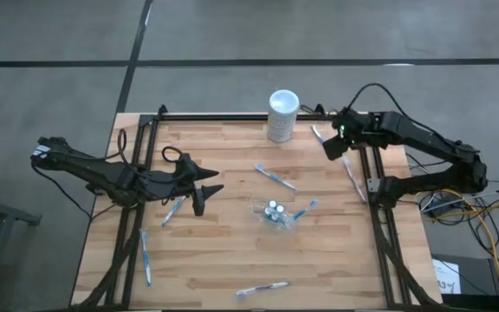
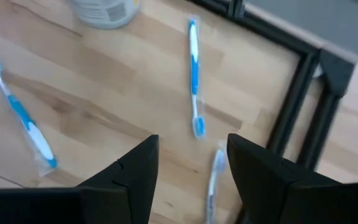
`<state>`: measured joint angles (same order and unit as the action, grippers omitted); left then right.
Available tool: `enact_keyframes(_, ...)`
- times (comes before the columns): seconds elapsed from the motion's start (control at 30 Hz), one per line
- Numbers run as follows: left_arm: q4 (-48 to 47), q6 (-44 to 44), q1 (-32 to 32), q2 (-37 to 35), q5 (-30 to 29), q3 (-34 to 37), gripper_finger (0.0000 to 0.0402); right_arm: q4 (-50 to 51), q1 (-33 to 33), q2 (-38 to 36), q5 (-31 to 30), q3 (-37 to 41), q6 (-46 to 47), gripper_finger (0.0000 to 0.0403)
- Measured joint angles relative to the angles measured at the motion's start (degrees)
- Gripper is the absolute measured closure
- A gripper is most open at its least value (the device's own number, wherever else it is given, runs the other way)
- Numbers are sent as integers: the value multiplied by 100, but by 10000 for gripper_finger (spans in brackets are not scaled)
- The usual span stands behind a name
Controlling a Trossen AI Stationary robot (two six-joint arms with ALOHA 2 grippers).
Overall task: Pick & Place toothbrushing station
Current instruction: Put the blue toothbrush into the transparent organizer
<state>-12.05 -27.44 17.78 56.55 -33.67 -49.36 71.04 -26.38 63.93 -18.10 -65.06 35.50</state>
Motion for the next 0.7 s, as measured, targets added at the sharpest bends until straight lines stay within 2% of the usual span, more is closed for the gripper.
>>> enact_keyframes(0.17,0,2,0,0,-1,0,172,-365,-847,192,756,461,-291,216)
enact_keyframes(0.37,0,2,-1,1,-1,0,172,-923,-1391,636,1430,909,-573,216)
enact_keyframes(0.53,0,1,0,0,-1,0,172,-1040,-1581,1189,1426,1023,-618,216)
enact_keyframes(0.7,0,1,0,0,0,0,172,-1083,-1744,1786,1117,1046,-778,216)
